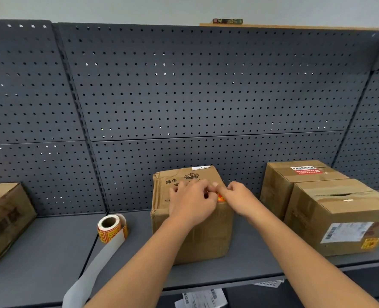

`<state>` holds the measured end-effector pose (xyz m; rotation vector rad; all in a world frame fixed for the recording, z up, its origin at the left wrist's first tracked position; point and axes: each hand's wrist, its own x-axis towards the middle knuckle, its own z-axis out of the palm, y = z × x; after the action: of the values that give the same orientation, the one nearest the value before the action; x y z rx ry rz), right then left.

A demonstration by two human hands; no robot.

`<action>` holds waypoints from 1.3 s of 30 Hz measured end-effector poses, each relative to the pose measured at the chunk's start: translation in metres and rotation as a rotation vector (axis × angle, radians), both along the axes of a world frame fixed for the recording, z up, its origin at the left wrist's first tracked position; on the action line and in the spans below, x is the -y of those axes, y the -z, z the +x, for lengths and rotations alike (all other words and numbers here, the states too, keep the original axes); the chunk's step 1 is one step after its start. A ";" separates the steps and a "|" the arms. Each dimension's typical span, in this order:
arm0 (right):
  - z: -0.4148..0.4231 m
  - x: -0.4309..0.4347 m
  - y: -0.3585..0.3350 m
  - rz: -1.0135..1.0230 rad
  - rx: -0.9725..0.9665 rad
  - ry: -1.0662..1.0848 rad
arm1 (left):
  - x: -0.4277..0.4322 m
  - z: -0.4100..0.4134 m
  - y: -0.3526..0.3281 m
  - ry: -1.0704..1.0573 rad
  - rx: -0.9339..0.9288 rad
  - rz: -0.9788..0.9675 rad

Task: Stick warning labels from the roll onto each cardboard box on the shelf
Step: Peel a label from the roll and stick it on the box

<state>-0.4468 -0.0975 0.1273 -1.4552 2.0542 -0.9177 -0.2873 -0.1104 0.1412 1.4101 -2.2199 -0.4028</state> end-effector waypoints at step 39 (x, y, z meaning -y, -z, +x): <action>0.001 -0.007 0.003 -0.054 -0.109 -0.056 | 0.019 0.005 -0.012 0.166 -0.053 0.309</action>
<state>-0.4458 -0.0908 0.1243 -1.6155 2.0690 -0.8958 -0.2818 -0.1298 0.1532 1.3462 -2.3118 -0.8618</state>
